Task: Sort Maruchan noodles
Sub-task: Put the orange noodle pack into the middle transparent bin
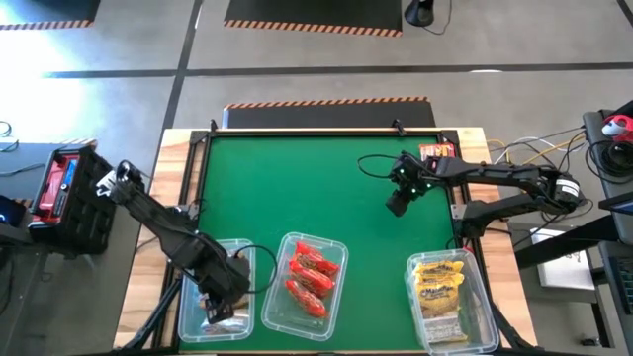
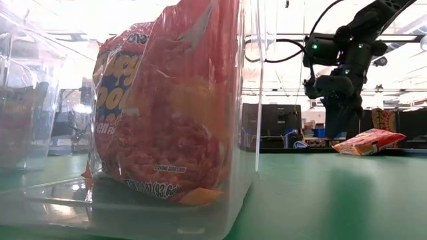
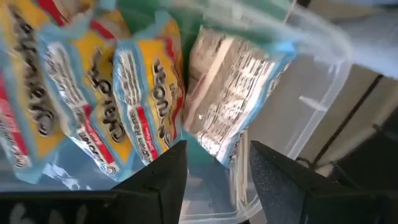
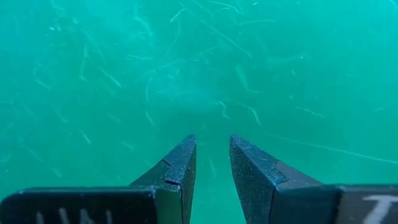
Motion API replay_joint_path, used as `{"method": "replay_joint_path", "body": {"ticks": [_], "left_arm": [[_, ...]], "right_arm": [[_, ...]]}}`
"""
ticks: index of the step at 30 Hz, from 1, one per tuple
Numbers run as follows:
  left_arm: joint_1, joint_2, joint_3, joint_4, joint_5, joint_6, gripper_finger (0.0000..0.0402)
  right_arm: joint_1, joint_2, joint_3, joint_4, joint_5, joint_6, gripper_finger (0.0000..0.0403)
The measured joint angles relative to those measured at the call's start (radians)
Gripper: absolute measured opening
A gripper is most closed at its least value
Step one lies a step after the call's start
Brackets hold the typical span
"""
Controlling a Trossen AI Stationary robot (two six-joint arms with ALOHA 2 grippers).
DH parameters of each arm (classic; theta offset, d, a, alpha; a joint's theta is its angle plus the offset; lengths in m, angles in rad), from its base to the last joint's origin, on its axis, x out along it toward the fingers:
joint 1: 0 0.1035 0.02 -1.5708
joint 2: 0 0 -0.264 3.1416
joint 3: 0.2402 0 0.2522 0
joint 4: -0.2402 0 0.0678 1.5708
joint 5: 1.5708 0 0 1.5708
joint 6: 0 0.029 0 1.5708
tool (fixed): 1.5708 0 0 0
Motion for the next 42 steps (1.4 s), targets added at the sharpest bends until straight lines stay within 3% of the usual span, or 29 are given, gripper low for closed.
{"method": "replay_joint_path", "body": {"ticks": [5,12,18,25,30,35,42], "left_arm": [[0.013,-0.001,0.09,-0.02,-0.194,0.021,0.0155],[0.122,-0.001,0.22,-0.02,-0.676,-0.03,0.0155],[0.245,0.003,0.223,0.071,-0.916,-0.142,0.0155],[0.338,0.003,0.205,0.189,-1.034,-0.117,0.0155],[0.379,0.003,0.205,0.223,-1.061,-0.054,0.0155],[0.432,0.004,0.209,0.231,-1.065,0.037,0.0155],[0.559,-0.007,0.21,0.232,-1.101,0.197,0.0155]], "right_arm": [[0.0,0.0,0.059,-0.044,0.019,-0.022,0.0086],[-0.024,0.014,0.24,-0.316,0.305,-0.153,0.008],[-0.161,0.04,0.283,-0.498,0.367,-0.225,0.0079],[-0.319,0.079,0.277,-0.527,0.412,-0.21,0.0078],[-0.382,0.162,0.277,-0.53,0.423,-0.234,0.0077],[-0.399,0.258,0.289,-0.552,0.456,-0.22,0.007],[-0.399,0.336,0.352,-0.55,0.468,-0.08,0.0068]]}}
